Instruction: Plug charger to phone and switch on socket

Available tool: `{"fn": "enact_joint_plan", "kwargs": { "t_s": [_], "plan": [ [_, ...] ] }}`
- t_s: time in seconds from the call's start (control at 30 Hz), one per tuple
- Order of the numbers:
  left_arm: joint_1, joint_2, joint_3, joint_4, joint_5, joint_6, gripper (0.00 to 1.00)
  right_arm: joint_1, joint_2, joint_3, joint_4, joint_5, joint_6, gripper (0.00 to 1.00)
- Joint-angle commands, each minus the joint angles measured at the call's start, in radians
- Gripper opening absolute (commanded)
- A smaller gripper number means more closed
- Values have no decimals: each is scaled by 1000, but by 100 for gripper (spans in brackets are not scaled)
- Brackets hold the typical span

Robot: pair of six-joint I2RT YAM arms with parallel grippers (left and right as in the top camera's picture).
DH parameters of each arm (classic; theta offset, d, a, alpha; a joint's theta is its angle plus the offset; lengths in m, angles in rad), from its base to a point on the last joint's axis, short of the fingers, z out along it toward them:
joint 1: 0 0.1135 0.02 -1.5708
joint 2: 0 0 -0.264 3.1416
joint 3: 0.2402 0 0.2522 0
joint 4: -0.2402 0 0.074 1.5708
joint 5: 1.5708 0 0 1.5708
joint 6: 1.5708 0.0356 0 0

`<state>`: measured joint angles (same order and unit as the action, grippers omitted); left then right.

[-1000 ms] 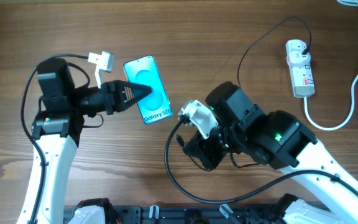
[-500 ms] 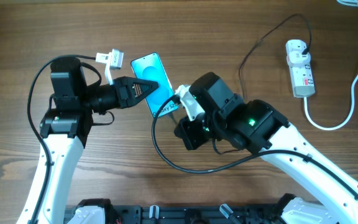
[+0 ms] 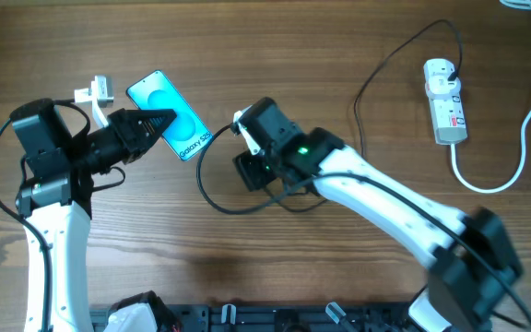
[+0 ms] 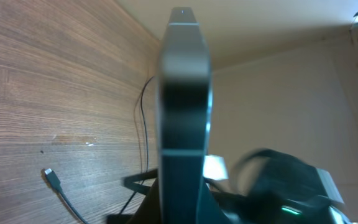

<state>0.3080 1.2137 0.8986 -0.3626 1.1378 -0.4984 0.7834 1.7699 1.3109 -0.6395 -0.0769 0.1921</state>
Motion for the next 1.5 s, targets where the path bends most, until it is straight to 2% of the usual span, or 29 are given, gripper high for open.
{"fn": "enact_joint_plan", "kwargs": {
  "t_s": [0.0,0.07,0.13,0.23,0.37,0.47,0.5,0.6,0.73,0.8,0.9,0.97,1.03,1.07,1.13,1.17,1.2,1.33,1.47],
  "plan": [
    [5,-10,12,6,23,50,4,-13,124,5,45,29,-29,64],
    [5,-10,12,7,-14,50,4,-13,196,5,102,33,-33,63],
    [5,-10,12,6,-121,49,4,-13,249,5,134,33,-33,57],
    [6,-10,12,-10,-238,48,4,-13,310,5,156,130,-44,54],
    [147,-10,12,-85,-287,46,4,-12,321,5,171,129,-62,47],
    [269,-10,12,-165,-286,46,4,0,345,5,151,99,-88,26],
    [299,-10,12,-183,-286,47,4,12,355,5,140,99,-88,16],
    [311,-10,12,-193,-256,50,4,17,359,5,134,99,-87,5],
    [311,-10,12,-208,-256,51,4,14,308,7,124,98,-92,4],
    [311,-10,12,-209,-161,135,4,14,224,7,105,22,-127,4],
    [311,-9,12,-207,34,272,4,14,-24,7,-12,-226,-167,4],
    [311,-9,12,-196,132,290,4,14,-188,7,-62,-239,-157,4],
    [311,-9,12,-196,158,290,4,14,-226,7,-117,-249,-155,5],
    [311,-9,12,-196,164,290,4,14,-229,6,-147,-312,-155,5],
    [311,-9,12,-196,172,290,4,14,-222,5,-137,-318,-154,5],
    [311,-9,12,-196,175,290,4,14,-216,4,-127,-301,-167,5],
    [311,-9,12,-195,175,290,4,15,-181,-22,-95,-195,-163,5],
    [311,-9,12,-195,174,290,4,32,121,-91,-7,-42,-122,4],
    [311,-9,12,-195,170,290,4,87,254,-91,12,87,-83,5]
  ]
}}
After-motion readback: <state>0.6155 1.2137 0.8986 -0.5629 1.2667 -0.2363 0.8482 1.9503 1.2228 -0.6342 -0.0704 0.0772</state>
